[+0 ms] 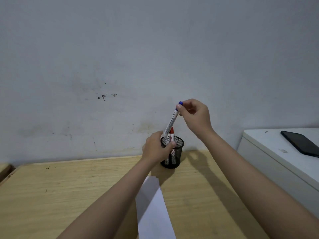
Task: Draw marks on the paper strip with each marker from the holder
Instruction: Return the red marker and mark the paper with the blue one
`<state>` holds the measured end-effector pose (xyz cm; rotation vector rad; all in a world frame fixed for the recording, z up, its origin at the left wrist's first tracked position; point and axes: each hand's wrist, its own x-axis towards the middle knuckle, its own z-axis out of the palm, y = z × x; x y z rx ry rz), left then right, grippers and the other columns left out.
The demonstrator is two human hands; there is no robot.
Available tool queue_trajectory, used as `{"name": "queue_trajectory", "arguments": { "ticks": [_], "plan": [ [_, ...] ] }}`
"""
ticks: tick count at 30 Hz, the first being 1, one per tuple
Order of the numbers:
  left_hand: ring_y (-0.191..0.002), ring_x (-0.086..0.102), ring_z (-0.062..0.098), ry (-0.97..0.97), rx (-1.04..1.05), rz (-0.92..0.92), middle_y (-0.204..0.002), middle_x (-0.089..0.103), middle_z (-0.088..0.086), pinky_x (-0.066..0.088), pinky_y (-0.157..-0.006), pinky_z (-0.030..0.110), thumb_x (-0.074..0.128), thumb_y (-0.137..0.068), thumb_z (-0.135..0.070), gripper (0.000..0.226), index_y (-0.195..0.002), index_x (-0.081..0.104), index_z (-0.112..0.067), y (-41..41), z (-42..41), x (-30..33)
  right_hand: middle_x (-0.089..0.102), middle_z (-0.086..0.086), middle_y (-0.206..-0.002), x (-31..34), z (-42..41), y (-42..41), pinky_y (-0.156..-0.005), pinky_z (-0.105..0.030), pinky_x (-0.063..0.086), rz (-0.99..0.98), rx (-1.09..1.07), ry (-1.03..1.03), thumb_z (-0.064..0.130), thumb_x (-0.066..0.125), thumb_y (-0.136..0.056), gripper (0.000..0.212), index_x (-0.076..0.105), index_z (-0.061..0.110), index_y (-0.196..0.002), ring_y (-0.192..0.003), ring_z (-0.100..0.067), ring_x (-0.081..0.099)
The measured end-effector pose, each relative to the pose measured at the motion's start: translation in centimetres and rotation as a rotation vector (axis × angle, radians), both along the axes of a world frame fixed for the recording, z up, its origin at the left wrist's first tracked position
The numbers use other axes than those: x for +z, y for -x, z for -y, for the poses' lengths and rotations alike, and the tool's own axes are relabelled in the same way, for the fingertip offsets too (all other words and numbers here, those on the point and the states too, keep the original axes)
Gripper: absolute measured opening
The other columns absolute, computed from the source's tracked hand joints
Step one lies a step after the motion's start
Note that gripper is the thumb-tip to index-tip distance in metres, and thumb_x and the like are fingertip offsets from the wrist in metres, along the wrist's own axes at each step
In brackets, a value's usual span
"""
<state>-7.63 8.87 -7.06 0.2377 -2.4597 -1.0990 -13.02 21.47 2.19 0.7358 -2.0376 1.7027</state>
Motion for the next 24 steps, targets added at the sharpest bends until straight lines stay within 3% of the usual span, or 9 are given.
{"name": "queue_trajectory", "arguments": {
  "ticks": [3,6,8,10,14,17,21,23,24],
  "plan": [
    [-0.094,0.058,0.021,-0.071,0.000,-0.133,-0.099,0.062,-0.001,0.048,-0.082,0.038,0.064,-0.077,-0.043,0.037,-0.109,0.060,-0.023,-2.1,0.2,0.6,0.069,-0.006,-0.071,-0.8,-0.8,-2.4,-0.068,-0.028,0.059,0.076,0.094,0.177,0.007,0.066,-0.086,0.005,0.066,0.007,-0.080,-0.062,-0.011,0.069],
    [-0.058,0.049,0.013,-0.232,-0.013,-0.170,-0.065,0.057,-0.001,0.038,-0.055,0.028,0.067,-0.081,-0.024,0.011,-0.086,0.069,-0.015,-4.6,0.8,1.5,0.070,-0.004,-0.066,-2.0,-1.5,-4.6,-0.063,-0.021,0.058,0.223,0.131,0.300,0.006,0.066,-0.086,0.008,0.065,0.007,-0.078,-0.057,-0.009,0.069],
    [-0.055,0.051,0.010,-0.398,-0.114,-0.195,-0.061,0.061,0.000,0.040,-0.055,0.022,0.068,-0.080,-0.013,0.003,-0.080,0.071,-0.015,-6.3,1.4,2.2,0.071,0.000,-0.058,-2.9,-2.0,-5.4,-0.061,-0.021,0.057,0.329,0.135,0.349,0.006,0.065,-0.086,0.010,0.064,0.007,-0.077,-0.054,-0.008,0.068],
    [-0.056,0.059,0.005,-0.534,-0.218,-0.225,-0.060,0.066,-0.007,0.045,-0.056,0.014,0.069,-0.079,-0.005,0.012,-0.082,0.071,-0.016,-8.1,1.8,2.8,0.071,0.001,-0.055,-3.8,-2.4,-6.0,-0.068,-0.027,0.058,0.447,0.150,0.393,0.007,0.064,-0.086,0.007,0.064,0.005,-0.080,-0.054,-0.007,0.067],
    [-0.060,0.062,0.006,-0.668,-0.200,-0.271,-0.064,0.067,-0.006,0.047,-0.059,0.016,0.072,-0.076,-0.012,0.010,-0.085,0.072,-0.016,-10.0,2.0,3.5,0.072,-0.003,-0.061,-5.4,-2.5,-7.2,-0.069,-0.029,0.055,0.558,0.184,0.348,0.009,0.064,-0.087,0.003,0.064,0.007,-0.086,-0.057,-0.009,0.068],
    [-0.058,0.060,0.007,-0.656,-0.143,-0.292,-0.059,0.065,-0.008,0.045,-0.060,0.021,0.073,-0.076,-0.016,0.007,-0.081,0.070,-0.012,-10.3,2.3,4.1,0.070,-0.002,-0.072,-6.1,-2.3,-8.1,-0.064,-0.021,0.049,0.400,0.121,0.092,0.009,0.067,-0.084,0.007,0.066,0.013,-0.079,-0.060,-0.004,0.066],
    [-0.055,0.055,0.005,-0.544,-0.160,-0.271,-0.062,0.061,-0.001,0.043,-0.054,0.015,0.074,-0.075,-0.018,0.011,-0.076,0.070,-0.008,-10.8,2.7,5.8,0.069,0.006,-0.086,-6.0,-2.0,-9.3,-0.067,-0.004,0.041,0.096,0.108,-0.227,0.026,0.077,-0.076,0.007,0.072,0.023,-0.080,-0.077,-0.004,0.062],
    [-0.058,0.052,0.011,-0.468,-0.197,-0.248,-0.066,0.060,0.007,0.041,-0.054,0.015,0.077,-0.073,-0.019,0.016,-0.075,0.070,-0.004,-10.8,2.7,6.5,0.070,0.002,-0.087,-5.5,-1.6,-9.8,-0.070,-0.008,0.045,0.042,0.122,-0.255,0.027,0.079,-0.074,0.011,0.073,0.021,-0.082,-0.081,-0.009,0.065],
    [-0.060,0.051,0.012,-0.446,-0.203,-0.242,-0.066,0.061,0.008,0.042,-0.055,0.017,0.078,-0.071,-0.020,0.019,-0.074,0.070,-0.003,-10.7,2.6,6.8,0.072,-0.001,-0.085,-5.2,-1.4,-9.9,-0.072,-0.018,0.052,0.054,0.147,-0.234,0.025,0.079,-0.074,0.011,0.073,0.019,-0.082,-0.078,-0.014,0.067]
  ]
}}
